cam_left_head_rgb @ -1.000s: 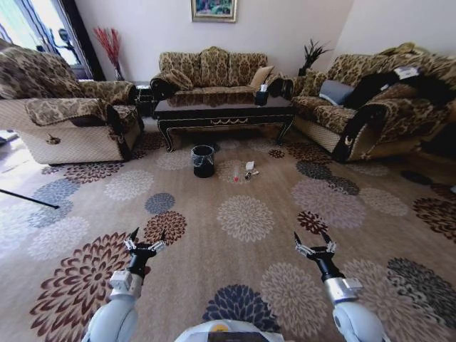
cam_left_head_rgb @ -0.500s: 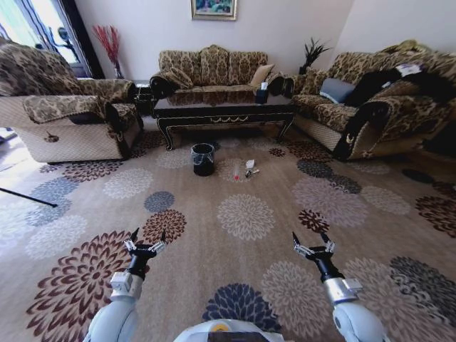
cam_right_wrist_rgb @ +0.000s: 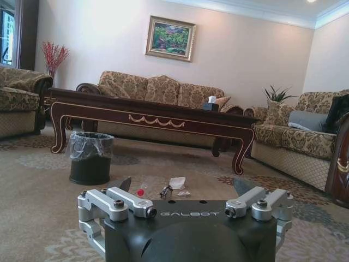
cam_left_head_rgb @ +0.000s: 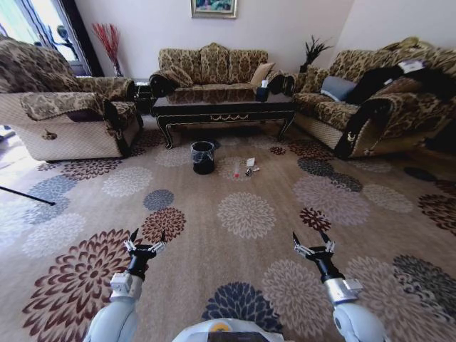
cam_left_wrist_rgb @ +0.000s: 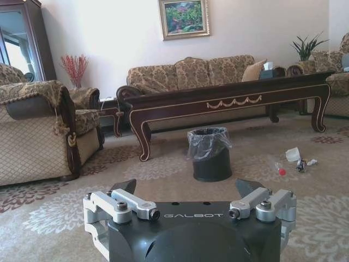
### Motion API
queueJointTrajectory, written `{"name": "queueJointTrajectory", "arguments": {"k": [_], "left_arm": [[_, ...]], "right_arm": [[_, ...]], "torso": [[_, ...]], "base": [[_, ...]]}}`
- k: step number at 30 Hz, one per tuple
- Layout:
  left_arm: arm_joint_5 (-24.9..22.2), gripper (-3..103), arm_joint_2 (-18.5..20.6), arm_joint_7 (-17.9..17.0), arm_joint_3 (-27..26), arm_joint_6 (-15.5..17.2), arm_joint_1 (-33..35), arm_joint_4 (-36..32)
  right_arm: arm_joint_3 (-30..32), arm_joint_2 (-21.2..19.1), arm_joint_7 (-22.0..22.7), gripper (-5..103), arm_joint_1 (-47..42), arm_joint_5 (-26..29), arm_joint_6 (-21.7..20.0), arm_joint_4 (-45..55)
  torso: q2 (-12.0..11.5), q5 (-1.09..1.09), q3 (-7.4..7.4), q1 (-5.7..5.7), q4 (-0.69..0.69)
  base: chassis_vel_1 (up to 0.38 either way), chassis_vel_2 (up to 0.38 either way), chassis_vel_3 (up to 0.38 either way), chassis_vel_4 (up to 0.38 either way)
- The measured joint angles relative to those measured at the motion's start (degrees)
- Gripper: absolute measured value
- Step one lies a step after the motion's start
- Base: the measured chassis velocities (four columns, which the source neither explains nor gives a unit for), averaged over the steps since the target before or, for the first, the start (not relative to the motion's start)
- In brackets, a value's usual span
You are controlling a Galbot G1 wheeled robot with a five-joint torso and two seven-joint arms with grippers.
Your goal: Move to the front of the table and pick up the trash from the floor, then place it into the trash bin.
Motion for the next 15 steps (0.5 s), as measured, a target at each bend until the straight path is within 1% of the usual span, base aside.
{"name": "queueJointTrajectory", "arguments": {"k": [4,6,9,10,12,15], "left_arm": [[-0.07,100,-0.05,-0.05,0.14,0.01,0.00,0.00],[-0.11,100,-0.05,-0.07,0.14,0.01,-0.01,-0.01],[-0.18,100,-0.07,-0.18,0.18,0.07,-0.06,0.00],[-0.18,100,-0.07,-0.18,0.18,0.07,-0.06,0.00],[-0.18,100,-0.11,-0.23,0.26,0.14,-0.03,0.08],[-0.16,100,-0.19,-0.40,0.32,0.20,-0.01,0.26]], "right_arm": [[-0.04,0.00,0.00,100,0.01,0.00,0.00,0.06],[-0.06,0.01,0.00,100,0.02,0.00,0.00,0.06],[-0.19,0.06,-0.04,100,-0.03,-0.10,0.00,0.11],[-0.19,0.06,-0.04,100,-0.03,-0.10,0.00,0.11],[-0.27,0.19,-0.03,100,-0.06,-0.20,-0.01,0.11],[-0.30,0.26,-0.02,100,-0.13,-0.22,-0.03,0.11]], "torso": [[-1.05,0.00,-0.95,-0.08,0.00],[-1.21,0.00,-1.11,-0.08,0.00],[-2.12,0.00,-1.98,-0.13,0.00],[-2.12,0.00,-1.98,-0.13,0.00],[-2.77,0.00,-2.65,-0.13,0.00],[-2.98,-0.01,-3.03,-0.14,0.00]], "base": [[0.000,0.000,0.000,0.000],[0.000,0.000,0.000,0.000],[0.000,0.000,0.000,0.000],[0.000,0.000,0.000,0.000],[0.000,0.000,0.000,0.000],[0.000,0.000,0.000,0.000]]}}
